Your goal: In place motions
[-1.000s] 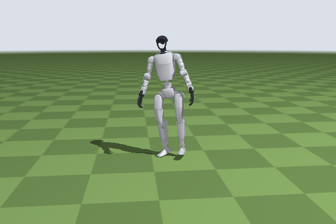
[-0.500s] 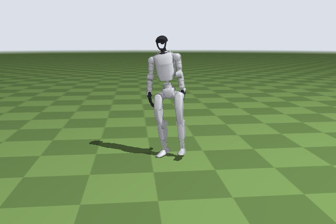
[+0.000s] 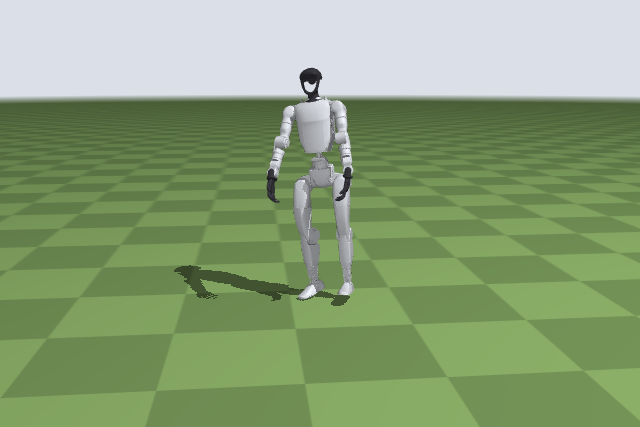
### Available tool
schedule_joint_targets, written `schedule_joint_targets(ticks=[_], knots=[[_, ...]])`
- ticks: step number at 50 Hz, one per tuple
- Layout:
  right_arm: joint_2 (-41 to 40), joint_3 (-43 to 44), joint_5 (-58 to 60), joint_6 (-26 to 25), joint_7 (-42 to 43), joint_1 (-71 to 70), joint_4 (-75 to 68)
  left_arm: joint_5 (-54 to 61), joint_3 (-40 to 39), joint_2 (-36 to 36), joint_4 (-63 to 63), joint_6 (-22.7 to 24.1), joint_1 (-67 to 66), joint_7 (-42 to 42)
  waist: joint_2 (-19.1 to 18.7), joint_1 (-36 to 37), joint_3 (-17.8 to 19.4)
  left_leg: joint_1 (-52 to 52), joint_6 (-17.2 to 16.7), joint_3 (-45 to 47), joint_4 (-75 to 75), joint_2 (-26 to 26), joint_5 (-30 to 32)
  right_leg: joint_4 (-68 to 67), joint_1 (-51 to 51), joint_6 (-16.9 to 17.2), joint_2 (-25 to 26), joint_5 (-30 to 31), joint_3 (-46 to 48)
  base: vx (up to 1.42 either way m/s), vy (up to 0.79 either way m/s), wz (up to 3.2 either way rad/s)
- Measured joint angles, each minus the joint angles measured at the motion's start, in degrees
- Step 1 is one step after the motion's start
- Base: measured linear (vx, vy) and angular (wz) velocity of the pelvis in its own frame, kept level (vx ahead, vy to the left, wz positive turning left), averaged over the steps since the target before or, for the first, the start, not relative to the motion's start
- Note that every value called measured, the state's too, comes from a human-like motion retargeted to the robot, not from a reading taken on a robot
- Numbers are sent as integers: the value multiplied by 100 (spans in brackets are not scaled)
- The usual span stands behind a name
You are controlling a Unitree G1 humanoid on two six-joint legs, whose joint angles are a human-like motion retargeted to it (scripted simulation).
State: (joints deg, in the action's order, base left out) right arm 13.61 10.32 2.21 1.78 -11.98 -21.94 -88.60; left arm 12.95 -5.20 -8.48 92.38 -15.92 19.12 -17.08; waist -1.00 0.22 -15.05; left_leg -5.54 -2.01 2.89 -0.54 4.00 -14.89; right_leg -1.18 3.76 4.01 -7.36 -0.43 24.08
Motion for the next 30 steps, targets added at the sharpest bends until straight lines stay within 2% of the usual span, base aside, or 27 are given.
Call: schedule_joint_targets(ticks=[3, 7, 11, 15, 22, 25, 30], knots=[[266, 95, -222, -16, -228, -1325, 546, -64, -195, -497, -409, 0, 1306, 97, -21, -59, -157, -26, 4, -13, 13, 8, 8, -5, 19, -4, -3, 5, 0, -7, -7, -1], [698, -198, -688, 139, -405, -2849, 1472, -760, -120, -977, -991, 119, 3078, 165, 7, 26, -455, -128, 9, -24, 23, 15, 12, -8, 102, 4, -10, -5, 10, 4, -3, 4], [1240, -955, -1468, 560, 0, -4098, 2253, -728, 302, -1276, -1589, 479, 4517, 537, 50, 132, -870, -341, 15, -59, 30, 14, 6, -9, 283, 25, -11, -36, 46, 16, 0, 12], [1980, -2054, -1995, 970, 685, -5388, 2738, -68, 907, -1702, -2160, 920, 5693, 1225, 33, 144, -1148, -554, 21, -94, 46, -2, -8, -8, 461, 45, 1, -67, 78, 8, 3, 10], [3014, -3620, -2607, 1632, 2755, -7801, 2973, 537, 2020, -2711, -2726, 2082, 7681, 2267, 93, 114, -1103, -766, 18, -34, 22, -49, -55, -36, 746, 63, 19, -84, -32, -5, 1, -8], [3281, -4112, -2998, 2017, 3630, -8602, 2981, 816, 2256, -2979, -2849, 2348, 8314, 2670, 93, 142, -1131, -873, 17, 27, 17, -68, -74, -54, 905, 62, 25, -80, -125, -8, 2, -22], [3544, -4325, -3647, 2129, 3528, -9351, 3150, 1393, 2447, -3355, -3036, 2656, 8958, 2579, 69, 126, -1111, -980, 6, 95, 0, -91, -90, -66, 1065, 67, 29, -76, -211, -5, 1, -12]])
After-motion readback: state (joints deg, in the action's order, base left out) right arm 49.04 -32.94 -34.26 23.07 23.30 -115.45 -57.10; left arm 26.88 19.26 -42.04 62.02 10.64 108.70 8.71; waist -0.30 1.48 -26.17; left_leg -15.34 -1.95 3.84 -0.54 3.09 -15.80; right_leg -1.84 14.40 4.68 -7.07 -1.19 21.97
